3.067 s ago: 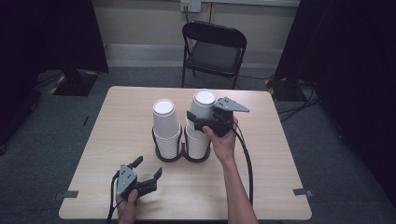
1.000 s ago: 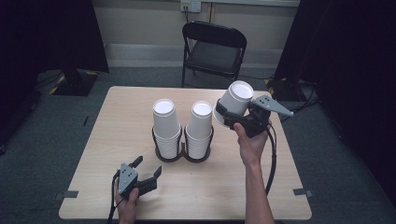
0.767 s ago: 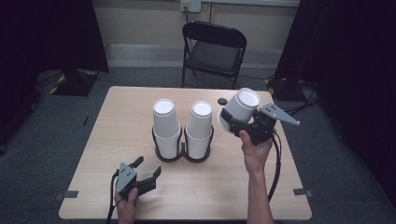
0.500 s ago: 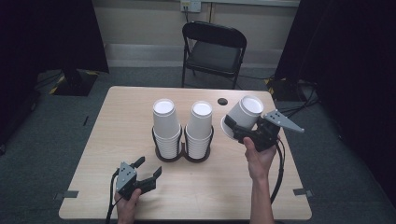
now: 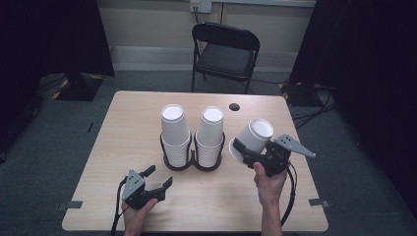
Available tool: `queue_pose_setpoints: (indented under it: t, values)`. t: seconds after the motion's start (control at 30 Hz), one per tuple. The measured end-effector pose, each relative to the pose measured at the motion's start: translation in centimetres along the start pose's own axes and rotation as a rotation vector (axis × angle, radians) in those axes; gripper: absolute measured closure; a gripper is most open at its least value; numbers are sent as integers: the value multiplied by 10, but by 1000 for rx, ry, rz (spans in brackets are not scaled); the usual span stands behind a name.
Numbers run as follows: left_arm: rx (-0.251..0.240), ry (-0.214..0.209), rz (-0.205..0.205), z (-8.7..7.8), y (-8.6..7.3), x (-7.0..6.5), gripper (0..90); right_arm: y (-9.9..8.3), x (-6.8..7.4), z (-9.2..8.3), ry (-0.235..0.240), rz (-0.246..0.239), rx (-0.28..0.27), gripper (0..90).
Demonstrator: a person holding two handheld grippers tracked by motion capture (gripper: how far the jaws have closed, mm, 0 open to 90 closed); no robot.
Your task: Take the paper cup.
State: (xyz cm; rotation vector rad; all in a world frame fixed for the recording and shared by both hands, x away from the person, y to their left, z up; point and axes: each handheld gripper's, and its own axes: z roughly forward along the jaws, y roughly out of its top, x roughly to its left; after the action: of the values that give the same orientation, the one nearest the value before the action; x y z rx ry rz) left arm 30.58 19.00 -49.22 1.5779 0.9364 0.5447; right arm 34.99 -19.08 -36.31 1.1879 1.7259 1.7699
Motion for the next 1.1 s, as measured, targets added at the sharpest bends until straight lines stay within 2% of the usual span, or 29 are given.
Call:
queue_pose_setpoints:
  t: [0.13,0.17,0.2,0.27,0.3,0.47,0.6,0.77,0.83,0.97,1.03,1.1]
  values:
    - [3,-17,6,2,1,-3,209,-12,4,0,4,12,16,164]
    - [-4,-39,3,4,1,-5,210,-15,5,-1,6,14,20,164]
    - [-5,-39,4,4,2,-6,215,-18,7,-1,4,22,23,164]
    - [-9,-46,2,5,2,-7,216,-23,10,-2,19,32,23,164]
    - [-16,-64,-6,6,3,-9,213,-26,12,-2,27,42,23,164]
    - [-27,-106,-27,9,6,-13,201,-39,23,1,63,48,56,164]
    - [-48,-126,-34,11,5,-15,201,-50,27,2,95,95,51,164]
    - [-49,-152,-42,13,4,-18,212,-62,30,4,104,151,53,163]
    - [-59,-167,-42,14,5,-19,224,-64,32,4,89,147,58,163]
    - [-73,-184,-38,18,7,-23,222,-69,37,4,111,165,53,163]
    - [-79,-187,-23,20,8,-26,223,-73,39,6,120,188,51,162]
    - [-98,-206,-40,22,9,-29,222,-75,42,8,130,203,52,162]
